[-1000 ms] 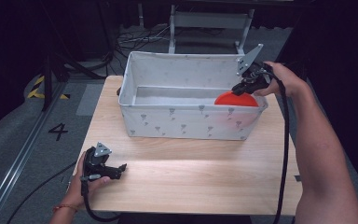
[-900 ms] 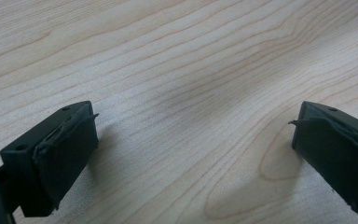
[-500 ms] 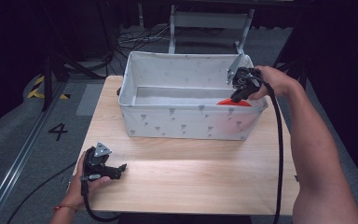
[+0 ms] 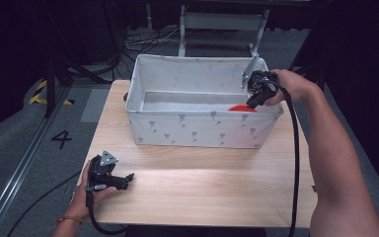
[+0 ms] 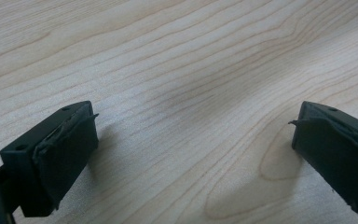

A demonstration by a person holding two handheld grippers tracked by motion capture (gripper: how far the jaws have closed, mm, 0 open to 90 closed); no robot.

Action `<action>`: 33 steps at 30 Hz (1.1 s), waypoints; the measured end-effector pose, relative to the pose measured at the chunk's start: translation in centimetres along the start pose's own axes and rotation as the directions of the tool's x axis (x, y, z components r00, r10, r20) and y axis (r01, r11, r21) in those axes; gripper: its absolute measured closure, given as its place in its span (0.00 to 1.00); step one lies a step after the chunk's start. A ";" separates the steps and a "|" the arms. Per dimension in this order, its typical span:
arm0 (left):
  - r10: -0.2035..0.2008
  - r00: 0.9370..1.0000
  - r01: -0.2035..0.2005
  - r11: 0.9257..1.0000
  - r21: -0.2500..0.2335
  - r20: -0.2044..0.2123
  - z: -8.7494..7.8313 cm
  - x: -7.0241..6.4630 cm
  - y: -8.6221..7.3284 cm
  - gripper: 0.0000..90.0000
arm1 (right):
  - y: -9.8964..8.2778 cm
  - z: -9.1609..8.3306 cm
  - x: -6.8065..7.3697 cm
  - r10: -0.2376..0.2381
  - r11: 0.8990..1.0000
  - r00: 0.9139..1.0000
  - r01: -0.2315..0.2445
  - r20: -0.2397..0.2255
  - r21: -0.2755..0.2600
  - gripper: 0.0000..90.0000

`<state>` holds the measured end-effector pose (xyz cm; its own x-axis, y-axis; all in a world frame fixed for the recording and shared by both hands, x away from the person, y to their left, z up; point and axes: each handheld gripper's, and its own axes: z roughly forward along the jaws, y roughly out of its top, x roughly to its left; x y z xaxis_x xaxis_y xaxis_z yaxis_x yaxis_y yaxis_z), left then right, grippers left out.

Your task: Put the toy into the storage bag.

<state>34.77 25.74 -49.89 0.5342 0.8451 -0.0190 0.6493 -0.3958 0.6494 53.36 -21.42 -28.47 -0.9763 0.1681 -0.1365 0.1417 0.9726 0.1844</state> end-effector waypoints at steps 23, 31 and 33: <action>0.002 1.000 -0.002 1.000 0.003 0.002 0.0 0.0 0.0 0.01 | -4.6 -3.9 2.2 0.251 0.896 0.954 -0.166 0.161 -0.411 0.52; 0.003 1.000 -0.003 1.000 0.004 0.003 0.0 0.0 0.0 0.01 | -5.7 -4.8 3.9 0.364 0.830 0.907 -0.213 0.212 -0.516 0.38; 0.003 1.000 -0.003 1.000 0.003 0.003 0.0 0.0 0.0 0.01 | -5.8 -4.9 4.1 0.377 0.823 0.901 -0.218 0.217 -0.525 0.38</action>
<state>34.79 25.76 -49.87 0.5376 0.8430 -0.0193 0.6497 -0.3994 0.6468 47.72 -27.15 -25.35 -0.7905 0.5525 -0.2643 0.2435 0.6794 0.6922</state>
